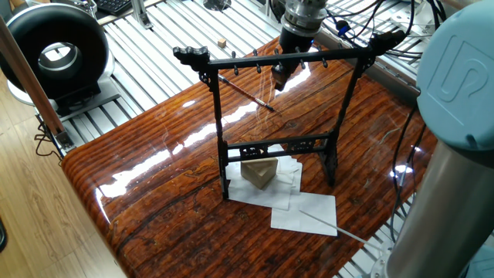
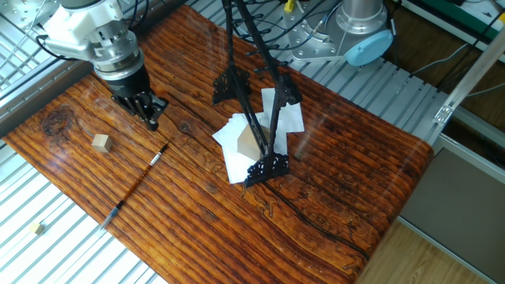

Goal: Place the brush on the pen rack

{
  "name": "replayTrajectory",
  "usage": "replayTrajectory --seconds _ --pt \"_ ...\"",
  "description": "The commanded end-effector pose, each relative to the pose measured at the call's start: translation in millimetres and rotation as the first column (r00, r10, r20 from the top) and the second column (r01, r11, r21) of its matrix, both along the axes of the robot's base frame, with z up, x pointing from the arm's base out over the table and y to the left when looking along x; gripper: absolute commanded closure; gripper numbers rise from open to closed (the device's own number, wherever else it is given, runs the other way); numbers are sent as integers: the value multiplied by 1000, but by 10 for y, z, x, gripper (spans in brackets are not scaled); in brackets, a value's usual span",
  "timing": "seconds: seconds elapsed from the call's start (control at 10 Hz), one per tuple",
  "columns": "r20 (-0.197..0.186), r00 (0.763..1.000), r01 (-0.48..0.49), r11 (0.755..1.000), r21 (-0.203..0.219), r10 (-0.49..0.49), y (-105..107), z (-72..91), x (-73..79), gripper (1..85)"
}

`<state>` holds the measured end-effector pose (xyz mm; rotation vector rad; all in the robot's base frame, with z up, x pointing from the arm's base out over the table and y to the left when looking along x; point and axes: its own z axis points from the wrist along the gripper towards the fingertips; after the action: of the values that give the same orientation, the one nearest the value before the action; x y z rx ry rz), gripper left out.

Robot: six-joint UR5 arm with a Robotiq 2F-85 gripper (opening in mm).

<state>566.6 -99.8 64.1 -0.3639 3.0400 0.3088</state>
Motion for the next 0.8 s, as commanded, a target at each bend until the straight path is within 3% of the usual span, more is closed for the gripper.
replayTrajectory --seconds 0.0,0.3,0.4,0.7 --pt "12 1000 8 1000 -16 -7 -53 -13 25 847" --pt "-50 999 12 1000 -15 -13 -48 -16 -130 847" --pt "-46 999 19 999 -35 -21 -99 -25 -118 847" --pt "-34 999 39 999 -25 -40 -76 -21 -78 847"
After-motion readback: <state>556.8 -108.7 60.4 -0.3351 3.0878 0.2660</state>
